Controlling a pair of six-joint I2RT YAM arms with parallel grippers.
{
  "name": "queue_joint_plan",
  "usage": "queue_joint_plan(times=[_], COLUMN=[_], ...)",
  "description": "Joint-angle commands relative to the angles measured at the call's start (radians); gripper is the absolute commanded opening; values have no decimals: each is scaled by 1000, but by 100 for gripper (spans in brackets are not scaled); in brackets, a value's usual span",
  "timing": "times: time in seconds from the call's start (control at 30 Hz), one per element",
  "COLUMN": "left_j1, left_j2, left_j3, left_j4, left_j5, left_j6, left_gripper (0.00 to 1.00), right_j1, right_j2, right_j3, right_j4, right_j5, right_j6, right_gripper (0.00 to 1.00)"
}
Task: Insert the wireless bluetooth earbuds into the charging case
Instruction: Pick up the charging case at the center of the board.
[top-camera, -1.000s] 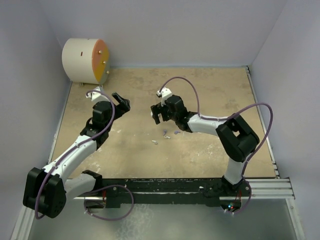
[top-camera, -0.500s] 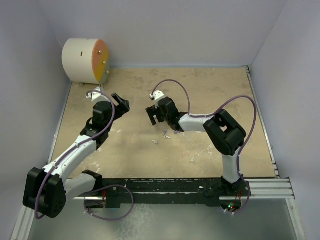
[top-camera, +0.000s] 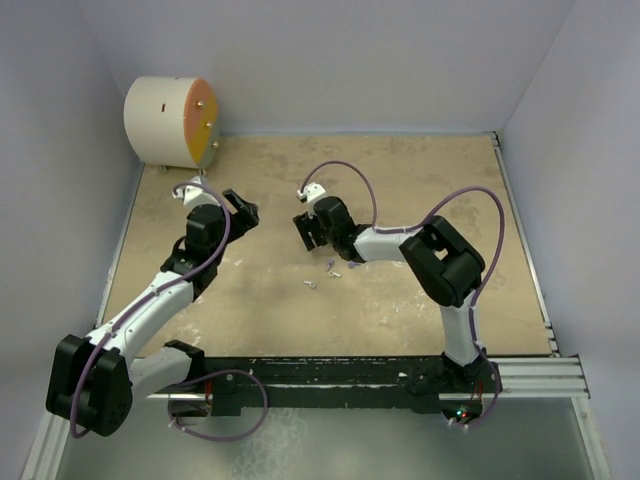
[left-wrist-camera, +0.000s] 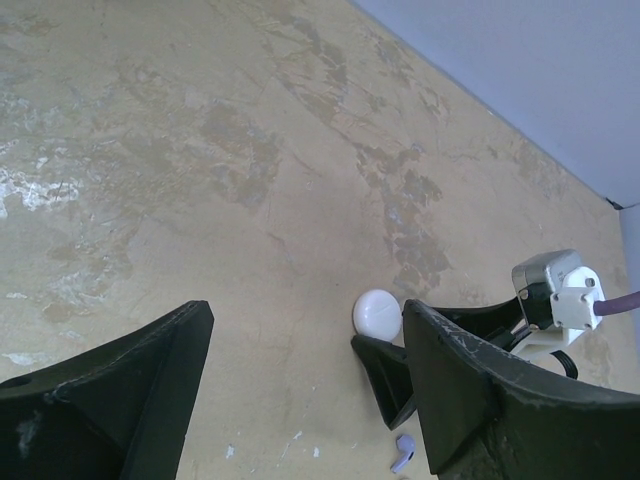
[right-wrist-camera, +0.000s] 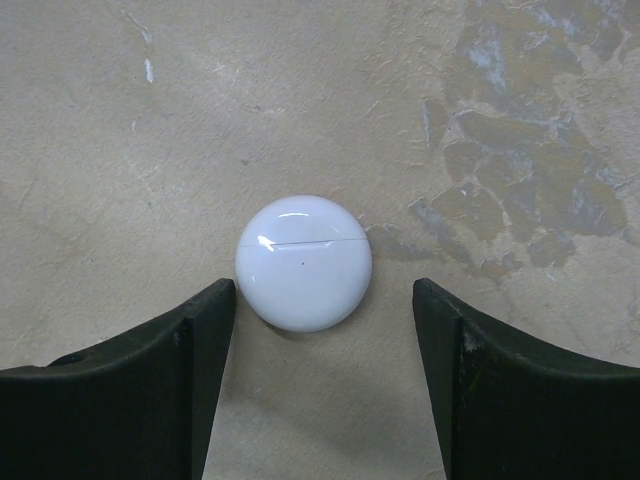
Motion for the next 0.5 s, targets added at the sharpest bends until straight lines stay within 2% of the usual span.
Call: queue_joint_plan(times=[0.0, 0.47], left_j1=[11, 21], left_j2=[-7, -2], left_j3=[-8, -18], left_j4=[36, 42], left_j5=[-5, 3], left_j6=[3, -2], left_gripper=[76, 75], right_j1=[2, 8], right_j2=[9, 42], right_j3=[40, 50], right_j4=[10, -4], right_j5=[3, -9], right_j6=[-18, -32], right_gripper=[72, 60])
